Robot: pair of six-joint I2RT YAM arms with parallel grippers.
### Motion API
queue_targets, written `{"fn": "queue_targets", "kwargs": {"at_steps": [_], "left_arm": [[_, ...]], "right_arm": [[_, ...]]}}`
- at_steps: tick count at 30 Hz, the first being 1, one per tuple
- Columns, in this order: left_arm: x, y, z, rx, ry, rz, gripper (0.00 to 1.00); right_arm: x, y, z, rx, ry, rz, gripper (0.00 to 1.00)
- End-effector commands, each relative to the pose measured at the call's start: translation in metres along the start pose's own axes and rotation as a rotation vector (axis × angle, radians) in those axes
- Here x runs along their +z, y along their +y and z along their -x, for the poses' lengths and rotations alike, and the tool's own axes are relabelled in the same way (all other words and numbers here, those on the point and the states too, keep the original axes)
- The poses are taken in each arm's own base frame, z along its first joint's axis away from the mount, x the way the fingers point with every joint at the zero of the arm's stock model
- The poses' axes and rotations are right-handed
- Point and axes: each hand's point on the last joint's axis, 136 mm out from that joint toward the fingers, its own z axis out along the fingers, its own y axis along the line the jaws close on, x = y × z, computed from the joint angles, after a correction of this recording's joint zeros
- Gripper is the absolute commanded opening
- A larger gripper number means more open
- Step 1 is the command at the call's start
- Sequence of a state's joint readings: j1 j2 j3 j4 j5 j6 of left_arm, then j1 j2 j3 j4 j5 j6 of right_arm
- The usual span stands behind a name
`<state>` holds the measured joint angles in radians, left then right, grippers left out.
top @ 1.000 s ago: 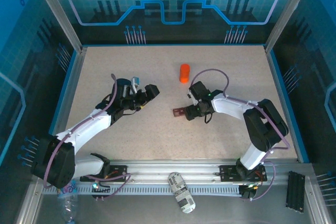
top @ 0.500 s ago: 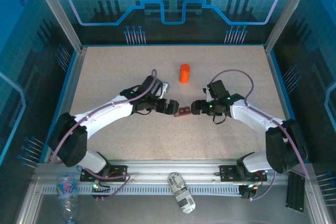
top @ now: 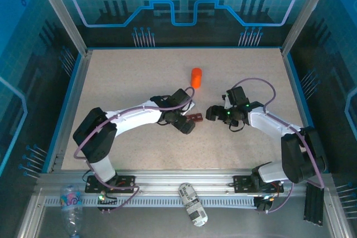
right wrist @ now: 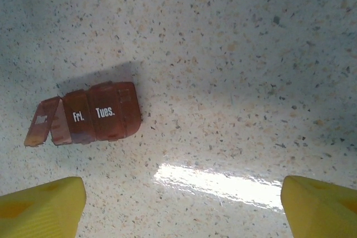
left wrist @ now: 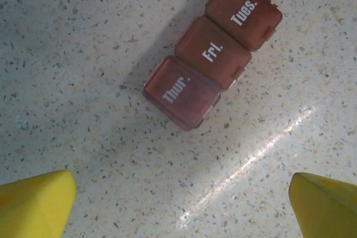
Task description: Sort the pills into containers
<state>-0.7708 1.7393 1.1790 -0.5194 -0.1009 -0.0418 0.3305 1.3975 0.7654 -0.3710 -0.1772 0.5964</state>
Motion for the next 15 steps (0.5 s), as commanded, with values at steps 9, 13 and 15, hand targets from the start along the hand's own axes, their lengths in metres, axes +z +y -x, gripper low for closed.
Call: {"fn": "queue_targets", "kwargs": {"at_steps": [9,13,15], "left_arm": [[0.019,0.006,0.009,0.037,0.03,0.039,0.99],[0.019,0.014,0.009,0.011,0.028,0.046,0.99],[0.018,0.019,0.01,-0.001,0.027,0.051,0.99]], "right_arm": [[0.006,0.0,0.0,0.031,0.018,0.028,0.91],[0.009,0.001,0.003,0.031,0.02,0.029,0.91],[0.01,0.001,0.004,0.027,0.021,0.027,0.91]]}}
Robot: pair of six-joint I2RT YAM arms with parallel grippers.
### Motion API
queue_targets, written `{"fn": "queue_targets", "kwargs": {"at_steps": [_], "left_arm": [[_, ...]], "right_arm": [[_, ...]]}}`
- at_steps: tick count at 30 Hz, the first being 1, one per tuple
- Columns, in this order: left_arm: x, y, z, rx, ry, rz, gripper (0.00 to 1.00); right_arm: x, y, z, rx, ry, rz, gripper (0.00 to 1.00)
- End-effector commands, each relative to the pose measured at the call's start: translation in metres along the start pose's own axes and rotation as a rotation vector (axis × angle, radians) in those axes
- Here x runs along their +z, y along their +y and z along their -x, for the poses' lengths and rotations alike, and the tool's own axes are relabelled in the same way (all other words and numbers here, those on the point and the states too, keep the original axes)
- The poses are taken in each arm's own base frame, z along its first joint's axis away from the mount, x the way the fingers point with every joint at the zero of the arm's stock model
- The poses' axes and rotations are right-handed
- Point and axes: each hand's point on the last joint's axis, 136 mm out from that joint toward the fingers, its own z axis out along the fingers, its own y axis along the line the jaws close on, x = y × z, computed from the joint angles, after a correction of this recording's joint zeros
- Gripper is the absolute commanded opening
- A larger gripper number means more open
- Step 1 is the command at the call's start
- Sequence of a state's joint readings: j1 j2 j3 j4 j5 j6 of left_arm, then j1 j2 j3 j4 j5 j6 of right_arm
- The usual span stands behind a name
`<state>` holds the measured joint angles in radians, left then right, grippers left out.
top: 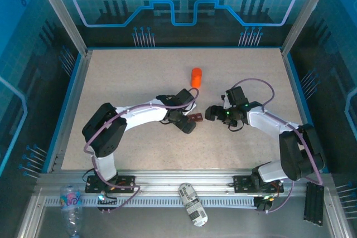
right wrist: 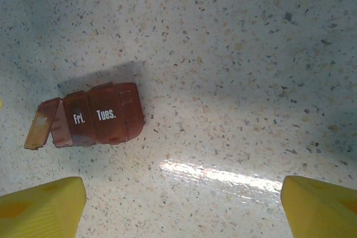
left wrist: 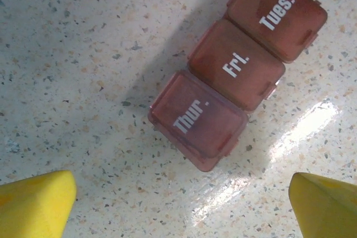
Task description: Sort the pills into containers
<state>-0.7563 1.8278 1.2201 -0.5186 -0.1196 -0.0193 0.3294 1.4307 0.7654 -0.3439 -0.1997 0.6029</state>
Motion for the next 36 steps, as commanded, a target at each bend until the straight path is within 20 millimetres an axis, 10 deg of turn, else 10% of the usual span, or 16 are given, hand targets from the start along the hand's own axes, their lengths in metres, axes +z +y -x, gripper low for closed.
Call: {"fn": "queue_targets", "kwargs": {"at_steps": [1,36], "left_arm": [[-0.005,0.013,0.009,-0.02,-0.019,0.023,0.99],[-0.016,0.053,0.024,-0.206,-0.094,-0.038,0.99]], "right_arm": [[0.003,0.0,0.005,0.015,0.003,0.004,0.91],[0.06,0.005,0.001,-0.139,0.106,-0.247,0.9]]}}
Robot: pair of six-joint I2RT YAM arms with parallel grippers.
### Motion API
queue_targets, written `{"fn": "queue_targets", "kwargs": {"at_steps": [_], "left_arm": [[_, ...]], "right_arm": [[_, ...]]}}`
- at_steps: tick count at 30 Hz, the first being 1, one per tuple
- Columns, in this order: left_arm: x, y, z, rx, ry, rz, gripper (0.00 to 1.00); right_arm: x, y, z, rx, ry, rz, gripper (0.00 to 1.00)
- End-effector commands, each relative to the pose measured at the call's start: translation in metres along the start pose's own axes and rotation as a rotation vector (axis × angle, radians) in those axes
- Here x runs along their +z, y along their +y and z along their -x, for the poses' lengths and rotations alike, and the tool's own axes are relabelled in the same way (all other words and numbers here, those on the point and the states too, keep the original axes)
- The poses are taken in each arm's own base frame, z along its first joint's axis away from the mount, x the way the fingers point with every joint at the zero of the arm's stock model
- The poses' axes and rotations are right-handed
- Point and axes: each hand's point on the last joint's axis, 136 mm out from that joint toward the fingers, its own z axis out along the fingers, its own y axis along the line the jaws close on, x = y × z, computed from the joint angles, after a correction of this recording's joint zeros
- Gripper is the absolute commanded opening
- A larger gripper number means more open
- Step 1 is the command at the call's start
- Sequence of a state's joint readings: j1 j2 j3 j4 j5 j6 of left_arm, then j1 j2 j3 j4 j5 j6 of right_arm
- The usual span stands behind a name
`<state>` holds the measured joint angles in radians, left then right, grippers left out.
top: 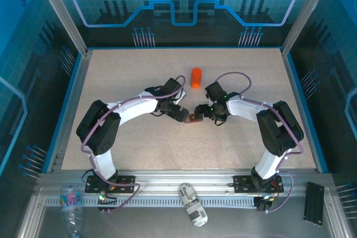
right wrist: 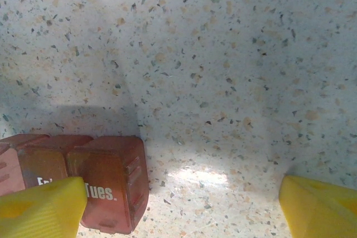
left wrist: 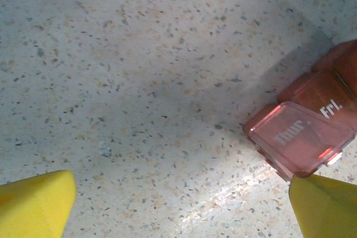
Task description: Sort the pills into containers
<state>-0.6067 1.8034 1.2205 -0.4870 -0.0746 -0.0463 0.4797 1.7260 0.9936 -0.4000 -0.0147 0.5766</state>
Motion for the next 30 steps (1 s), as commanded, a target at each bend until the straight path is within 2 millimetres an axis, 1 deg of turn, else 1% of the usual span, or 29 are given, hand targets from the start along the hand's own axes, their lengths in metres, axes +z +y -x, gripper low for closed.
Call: {"fn": "queue_targets", "kwargs": {"at_steps": [1,10,17,20,24,27,30], "left_arm": [[-0.006,-0.001,0.011,-0.052,-0.036,-0.05,0.99],[0.008,0.002,0.019,-0.09,-0.032,-0.068,0.99],[0.027,0.005,0.016,-0.11,-0.002,-0.072,0.99],[0.032,0.007,0.016,-0.118,0.001,-0.075,0.99],[0.029,0.009,0.022,-0.127,-0.012,-0.081,0.99],[0.021,0.009,0.029,-0.13,-0.036,-0.093,0.99],[0.009,0.008,0.038,-0.135,-0.067,-0.109,0.99]], "right_arm": [[0.01,-0.009,-0.012,-0.004,0.044,-0.064,0.9],[0.013,-0.01,-0.015,0.002,0.052,-0.065,0.9],[0.013,-0.009,-0.017,0.014,0.058,-0.053,0.9],[0.012,-0.006,-0.016,0.019,0.056,-0.043,0.9],[0.009,-0.003,-0.015,0.02,0.056,-0.033,0.9],[0.005,0.002,-0.012,0.008,0.053,-0.011,0.9],[-0.007,0.012,-0.006,-0.018,0.034,0.03,0.91]]}}
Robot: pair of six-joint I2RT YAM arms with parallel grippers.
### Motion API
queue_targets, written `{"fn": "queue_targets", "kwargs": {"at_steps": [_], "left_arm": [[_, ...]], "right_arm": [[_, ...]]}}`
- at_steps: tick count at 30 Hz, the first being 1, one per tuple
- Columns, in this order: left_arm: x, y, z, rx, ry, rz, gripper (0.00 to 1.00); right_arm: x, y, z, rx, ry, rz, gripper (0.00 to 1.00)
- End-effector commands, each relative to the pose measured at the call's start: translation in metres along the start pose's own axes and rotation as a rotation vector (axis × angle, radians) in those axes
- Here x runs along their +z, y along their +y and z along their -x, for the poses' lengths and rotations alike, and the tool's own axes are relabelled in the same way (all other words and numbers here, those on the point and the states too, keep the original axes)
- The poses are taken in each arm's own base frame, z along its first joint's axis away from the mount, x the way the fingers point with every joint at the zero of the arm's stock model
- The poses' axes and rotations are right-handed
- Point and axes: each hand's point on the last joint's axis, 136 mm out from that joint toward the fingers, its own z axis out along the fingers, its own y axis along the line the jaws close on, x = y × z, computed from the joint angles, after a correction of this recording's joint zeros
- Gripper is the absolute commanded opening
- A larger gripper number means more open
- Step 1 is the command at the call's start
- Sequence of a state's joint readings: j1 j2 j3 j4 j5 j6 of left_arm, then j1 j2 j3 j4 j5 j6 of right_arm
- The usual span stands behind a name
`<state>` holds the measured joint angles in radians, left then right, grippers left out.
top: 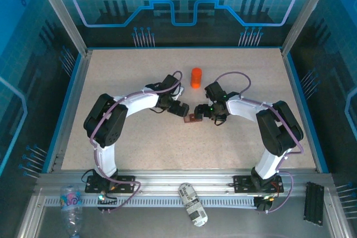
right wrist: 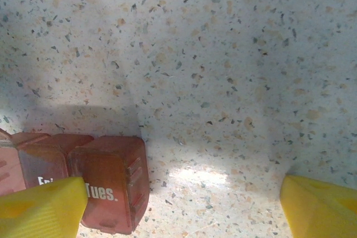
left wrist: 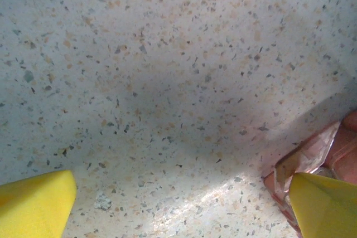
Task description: Sort the pills into containers
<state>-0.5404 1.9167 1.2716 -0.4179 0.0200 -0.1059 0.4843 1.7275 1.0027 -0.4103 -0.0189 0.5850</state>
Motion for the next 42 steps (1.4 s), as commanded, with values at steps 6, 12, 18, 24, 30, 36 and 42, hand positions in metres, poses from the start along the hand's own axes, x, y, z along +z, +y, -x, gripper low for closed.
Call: {"fn": "queue_targets", "kwargs": {"at_steps": [6,12,18,24,30,36,42], "left_arm": [[-0.053,-0.016,0.036,-0.049,-0.156,-0.103,0.99],[-0.085,-0.019,0.028,-0.135,-0.257,-0.16,0.99],[-0.101,0.001,0.003,-0.311,-0.365,-0.195,0.99],[-0.118,0.026,-0.012,-0.464,-0.441,-0.22,0.99],[-0.133,0.039,-0.014,-0.609,-0.499,-0.282,0.99],[-0.146,0.052,-0.012,-0.696,-0.57,-0.284,0.99],[-0.151,0.056,-0.011,-0.703,-0.581,-0.273,0.99]], "right_arm": [[-0.048,0.023,0.017,-0.053,-0.069,0.065,0.99],[-0.08,0.022,0.036,-0.065,-0.149,0.055,1.0],[-0.105,0.008,0.072,-0.109,-0.24,-0.068,1.0],[-0.111,0.021,0.114,-0.176,-0.25,-0.019,1.0],[-0.104,0.042,0.162,-0.215,-0.243,0.015,0.95],[-0.082,0.052,0.196,-0.23,-0.218,-0.007,0.95],[-0.052,0.058,0.212,-0.254,-0.191,-0.027,0.94]]}}
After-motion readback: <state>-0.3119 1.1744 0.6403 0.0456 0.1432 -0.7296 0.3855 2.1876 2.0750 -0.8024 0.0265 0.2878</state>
